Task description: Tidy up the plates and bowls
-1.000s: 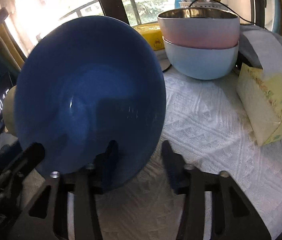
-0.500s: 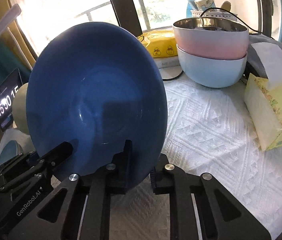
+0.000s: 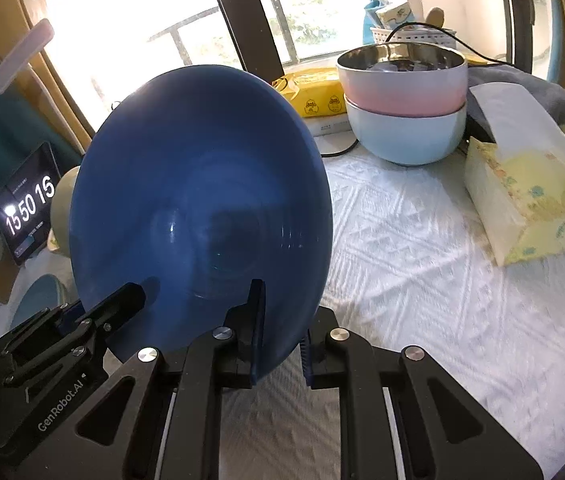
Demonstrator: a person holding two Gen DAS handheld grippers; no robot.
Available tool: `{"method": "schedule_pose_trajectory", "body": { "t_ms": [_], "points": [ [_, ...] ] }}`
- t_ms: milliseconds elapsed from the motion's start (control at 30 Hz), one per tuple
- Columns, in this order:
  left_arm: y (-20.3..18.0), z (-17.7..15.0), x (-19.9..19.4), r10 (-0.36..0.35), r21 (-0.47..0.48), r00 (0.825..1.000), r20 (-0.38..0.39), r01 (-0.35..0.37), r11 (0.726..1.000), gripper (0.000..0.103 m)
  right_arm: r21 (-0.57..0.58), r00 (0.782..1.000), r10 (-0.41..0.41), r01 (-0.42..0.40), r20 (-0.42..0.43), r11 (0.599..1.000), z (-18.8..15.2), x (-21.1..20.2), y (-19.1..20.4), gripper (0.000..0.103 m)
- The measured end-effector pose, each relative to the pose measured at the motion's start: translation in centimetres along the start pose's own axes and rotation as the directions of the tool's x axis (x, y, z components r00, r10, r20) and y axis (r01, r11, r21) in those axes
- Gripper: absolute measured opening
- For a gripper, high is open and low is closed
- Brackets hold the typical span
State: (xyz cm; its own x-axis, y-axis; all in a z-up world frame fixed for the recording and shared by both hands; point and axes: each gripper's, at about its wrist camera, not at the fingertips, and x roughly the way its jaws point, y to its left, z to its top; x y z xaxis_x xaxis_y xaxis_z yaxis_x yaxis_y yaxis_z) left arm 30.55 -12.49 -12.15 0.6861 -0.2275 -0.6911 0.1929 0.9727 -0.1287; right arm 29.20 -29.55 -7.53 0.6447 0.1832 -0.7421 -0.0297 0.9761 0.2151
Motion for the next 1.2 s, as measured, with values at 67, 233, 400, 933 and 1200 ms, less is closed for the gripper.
{"method": "schedule_pose_trajectory", "body": {
  "t_ms": [67, 233, 400, 933, 1200],
  "points": [
    [0.1, -0.2, -0.6, -0.002, -0.001, 1.0, 0.003, 0.002, 1.0, 0.024, -0.004, 1.0, -0.003, 0.003, 0.007, 1.0, -0.3, -1.0, 0.1, 0.016],
    [0.5, -0.4, -1.6, -0.009, -0.007, 1.0, 0.007, 0.009, 1.0, 0.024, -0.014, 1.0, -0.006, 0.007, 0.015, 1.0, -1.5, -1.3, 1.6, 0.016],
    [1.2, -1.2, -3.0, -0.017, -0.023, 1.0, 0.007, 0.017, 1.0, 0.024, -0.022, 1.0, -0.004, 0.004, 0.017, 1.0, -2.6, -2.5, 2.7, 0.017],
    [1.9, -4.2, -6.3, -0.02, -0.046, 1.0, 0.011, 0.021, 0.999, 0.024, -0.021, 0.999, 0.009, -0.01, -0.04, 1.0, -4.6, -3.8, 5.0, 0.018],
    [2.5, -5.0, -7.2, -0.018, -0.065, 1.0, 0.003, 0.018, 0.998, 0.024, -0.022, 0.997, 0.023, -0.025, -0.074, 0.999, -5.6, -4.2, 6.0, 0.021]
  ]
}}
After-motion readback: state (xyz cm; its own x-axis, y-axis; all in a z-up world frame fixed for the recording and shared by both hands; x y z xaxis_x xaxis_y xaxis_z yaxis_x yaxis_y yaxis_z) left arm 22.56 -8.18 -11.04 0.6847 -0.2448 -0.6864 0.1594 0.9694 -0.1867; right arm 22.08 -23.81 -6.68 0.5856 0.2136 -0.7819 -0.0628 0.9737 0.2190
